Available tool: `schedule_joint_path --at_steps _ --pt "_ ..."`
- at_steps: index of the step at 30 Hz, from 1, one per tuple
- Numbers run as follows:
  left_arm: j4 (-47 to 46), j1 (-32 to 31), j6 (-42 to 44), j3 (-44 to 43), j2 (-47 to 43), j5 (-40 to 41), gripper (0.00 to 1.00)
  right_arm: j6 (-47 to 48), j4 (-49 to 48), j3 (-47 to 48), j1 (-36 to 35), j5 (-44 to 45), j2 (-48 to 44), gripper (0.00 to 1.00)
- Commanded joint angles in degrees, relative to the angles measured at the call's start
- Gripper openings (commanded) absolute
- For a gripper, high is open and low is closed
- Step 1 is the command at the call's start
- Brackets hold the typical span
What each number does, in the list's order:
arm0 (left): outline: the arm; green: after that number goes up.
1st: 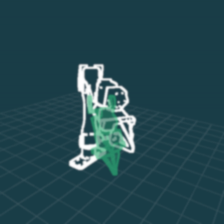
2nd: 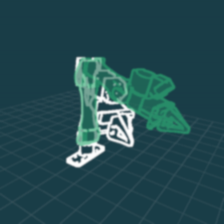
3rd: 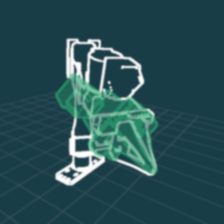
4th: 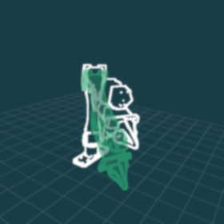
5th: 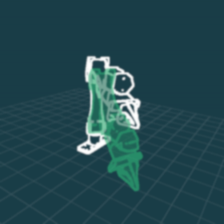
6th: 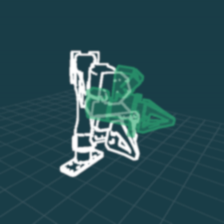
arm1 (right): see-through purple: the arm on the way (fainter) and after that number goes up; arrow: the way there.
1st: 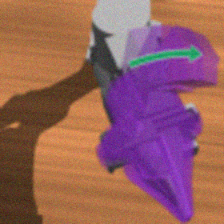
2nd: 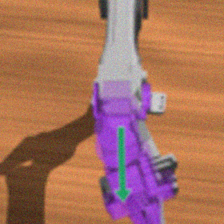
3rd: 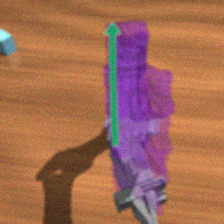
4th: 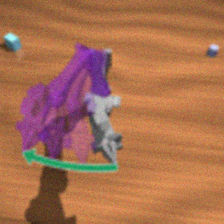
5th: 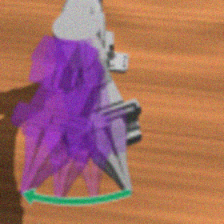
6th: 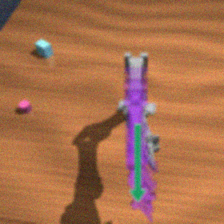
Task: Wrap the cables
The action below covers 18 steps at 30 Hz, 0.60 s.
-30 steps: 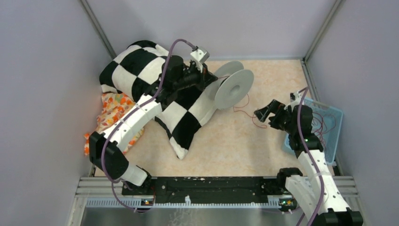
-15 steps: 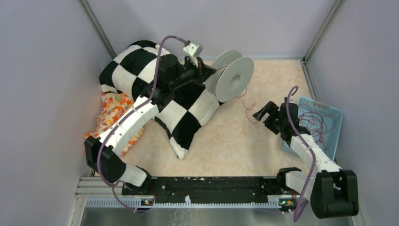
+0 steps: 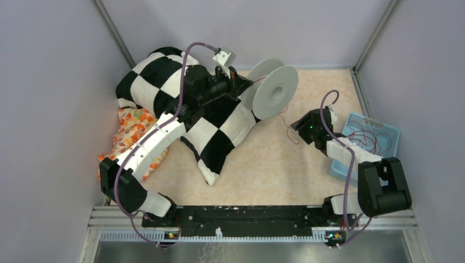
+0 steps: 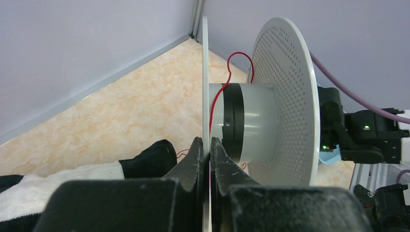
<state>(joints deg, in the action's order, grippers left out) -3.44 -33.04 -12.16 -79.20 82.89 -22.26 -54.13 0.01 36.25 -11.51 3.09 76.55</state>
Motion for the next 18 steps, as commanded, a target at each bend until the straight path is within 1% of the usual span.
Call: schedule_joint_path --at_steps 1,4,8,10,11,13,14,18 --pt "-7.52 0.24 -0.09 -0.85 -2.29 -0.32 0.00 -1.30 -4.35 6.29 -0.36 2.18 7.08 0.52" --pt "-7.10 0.17 0.35 -1.01 -2.41 -0.33 0.00 -1.58 -4.85 9.32 -0.34 0.84 12.71 0.51" --pt "-6.72 0.25 0.74 -1.00 -2.31 -0.72 0.00 -1.60 -6.75 11.31 -0.76 0.30 16.50 0.49" --pt "-6.73 0.24 0.77 -0.91 -2.21 -0.59 0.00 -0.86 -5.60 12.50 -0.80 0.28 17.92 0.40" --pt "-6.75 0.25 0.80 -1.02 -2.21 -0.55 0.00 -0.44 -5.39 12.68 -0.80 0.30 18.28 0.33" --pt "-6.74 0.23 0.91 -1.18 -2.27 -0.05 0.00 0.26 -5.19 12.28 -0.80 0.04 17.77 0.07" --pt "-6.73 0.25 0.99 -1.11 -2.29 0.43 0.00 0.80 -4.87 11.94 -0.80 -0.27 16.78 0.00" --pt "-6.87 0.76 -0.33 -0.23 -1.99 4.92 0.00 6.20 -3.25 9.25 -0.81 -5.87 9.35 0.00"
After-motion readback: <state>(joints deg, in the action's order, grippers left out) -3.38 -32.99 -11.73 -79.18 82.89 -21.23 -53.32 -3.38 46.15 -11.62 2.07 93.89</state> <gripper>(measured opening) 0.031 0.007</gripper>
